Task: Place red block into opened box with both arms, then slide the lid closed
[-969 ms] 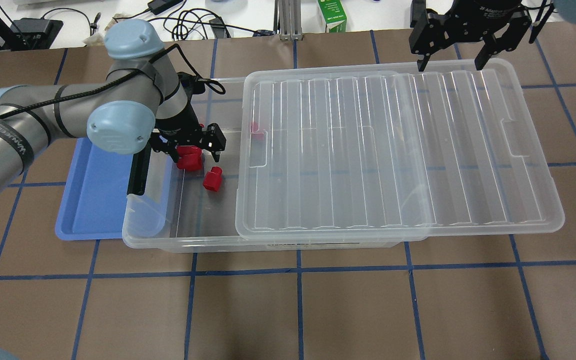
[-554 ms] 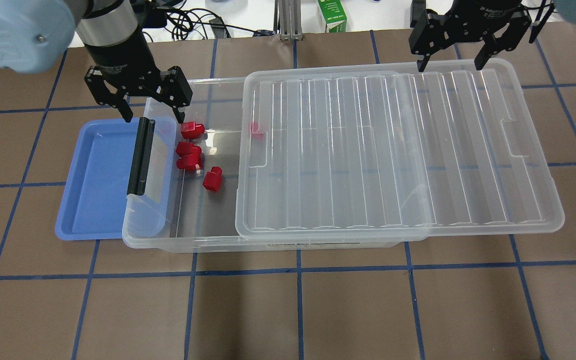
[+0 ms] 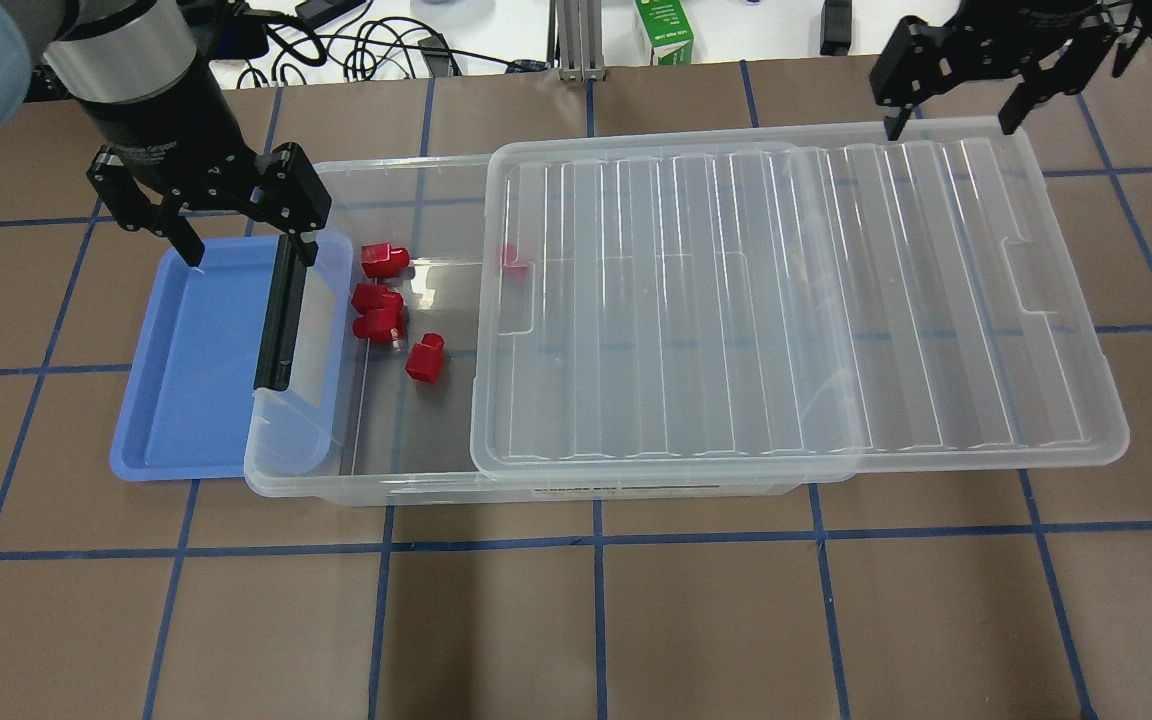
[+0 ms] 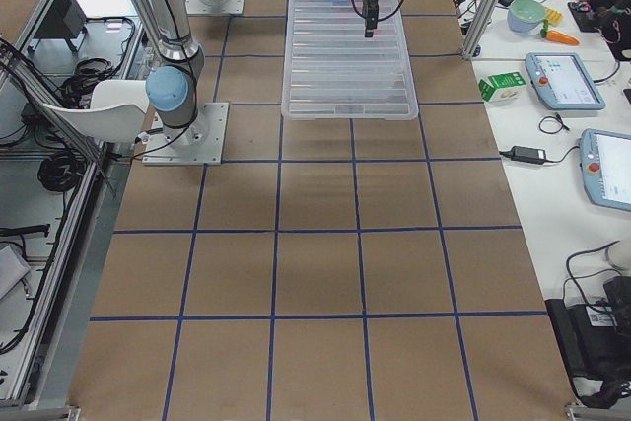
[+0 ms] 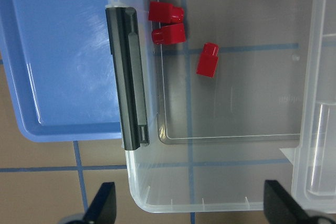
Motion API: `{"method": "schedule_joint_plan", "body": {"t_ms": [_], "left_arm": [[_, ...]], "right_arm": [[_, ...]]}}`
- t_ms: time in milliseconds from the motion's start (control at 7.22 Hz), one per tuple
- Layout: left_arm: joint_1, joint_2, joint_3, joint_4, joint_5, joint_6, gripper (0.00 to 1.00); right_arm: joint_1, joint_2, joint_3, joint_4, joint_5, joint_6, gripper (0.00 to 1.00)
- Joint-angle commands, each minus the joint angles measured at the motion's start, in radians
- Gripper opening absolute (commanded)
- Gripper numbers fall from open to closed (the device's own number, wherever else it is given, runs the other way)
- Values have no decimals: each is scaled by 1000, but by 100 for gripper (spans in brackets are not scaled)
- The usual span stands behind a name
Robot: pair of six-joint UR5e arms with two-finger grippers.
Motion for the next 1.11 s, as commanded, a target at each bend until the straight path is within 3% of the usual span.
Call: {"method": "schedule_joint_plan", "body": {"t_ms": [0,138,554,969], "left_arm": [[11,29,-35,1,2,-2,100],[11,33,-35,-2,0,-10,100],[12,47,-37,-7,-7,1,100],[14,41,-38,-2,-13,-1,100]], "right_arm": [[-233,4,19,-8,-8,-266,100],[-293,6,50,-22,-8,-360,100],[-373,65,258,-268,-2,-416,100],[-361,61,308,-294,2,-395,100]]}}
